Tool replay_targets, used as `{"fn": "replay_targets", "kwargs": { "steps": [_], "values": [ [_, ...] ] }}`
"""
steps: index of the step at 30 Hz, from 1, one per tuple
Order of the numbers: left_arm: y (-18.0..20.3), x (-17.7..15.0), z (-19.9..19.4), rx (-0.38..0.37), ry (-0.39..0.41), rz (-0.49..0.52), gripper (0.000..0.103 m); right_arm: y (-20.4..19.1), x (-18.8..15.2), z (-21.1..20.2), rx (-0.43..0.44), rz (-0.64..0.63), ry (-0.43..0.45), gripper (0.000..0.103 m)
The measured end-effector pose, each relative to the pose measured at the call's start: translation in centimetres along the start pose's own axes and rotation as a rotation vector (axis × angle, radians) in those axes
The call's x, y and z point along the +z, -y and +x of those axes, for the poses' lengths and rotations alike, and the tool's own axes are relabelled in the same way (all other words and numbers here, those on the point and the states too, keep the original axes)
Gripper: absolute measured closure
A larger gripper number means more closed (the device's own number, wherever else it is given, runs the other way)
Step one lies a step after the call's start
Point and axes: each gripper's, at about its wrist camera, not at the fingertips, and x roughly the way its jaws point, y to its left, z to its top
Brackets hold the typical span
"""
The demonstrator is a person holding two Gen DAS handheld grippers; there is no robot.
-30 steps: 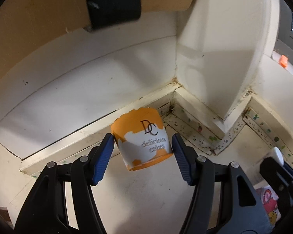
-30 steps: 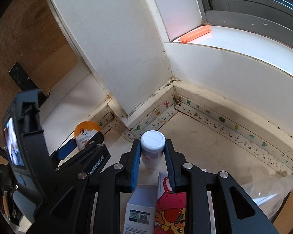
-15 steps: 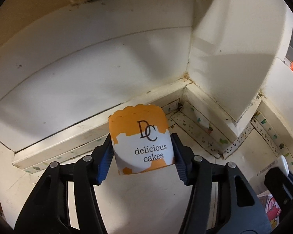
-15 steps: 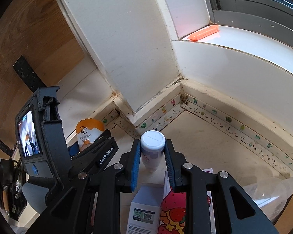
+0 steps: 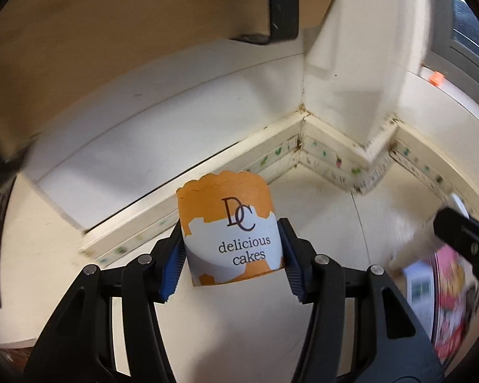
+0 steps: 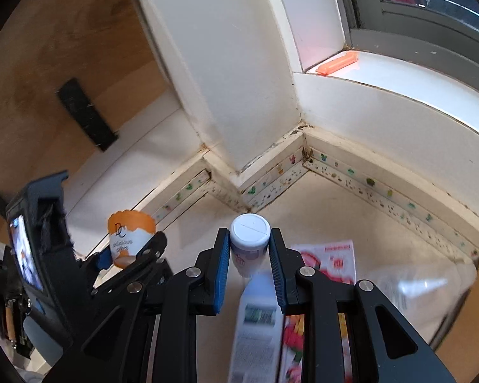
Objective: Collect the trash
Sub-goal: 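Carry the paper cup with the left tool while the right tool carries the bottle to the bin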
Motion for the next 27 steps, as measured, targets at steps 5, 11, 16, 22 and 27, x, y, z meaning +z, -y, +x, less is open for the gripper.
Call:
{"fn": "replay_targets", "kwargs": {
  "steps": [5,11,16,22,27],
  "values": [
    [-1.7,-1.3,-4.5,-0.055,0.009,0.05,0.052,-1.6,-2.0,-2.4,-0.008,0.012,-0.006,0.079],
    [-7.1,-3.0,-12.8,-0.138,0.07,0.147,0.052,-5.1,-5.6,-6.8,-0.021,0.034,0.006,0.079],
    [-11.6,-5.3,-17.4,-0.242,0.08,0.221,0.052,-9.4,-9.7,-11.8,-0.034,0.067,0.021,0.079],
    [-17.4,-9.2,-22.1,-0.369,0.083,0.33,0.052,-16.4,-15.7,-18.1,-0.077,0.107,0.068,0.079],
    [-22.3,-12.2,-25.0,-0.445,0.077,0.403,0.052,-22.3,-21.7,-21.9,-0.131,0.16,0.098,0.079]
  ]
}}
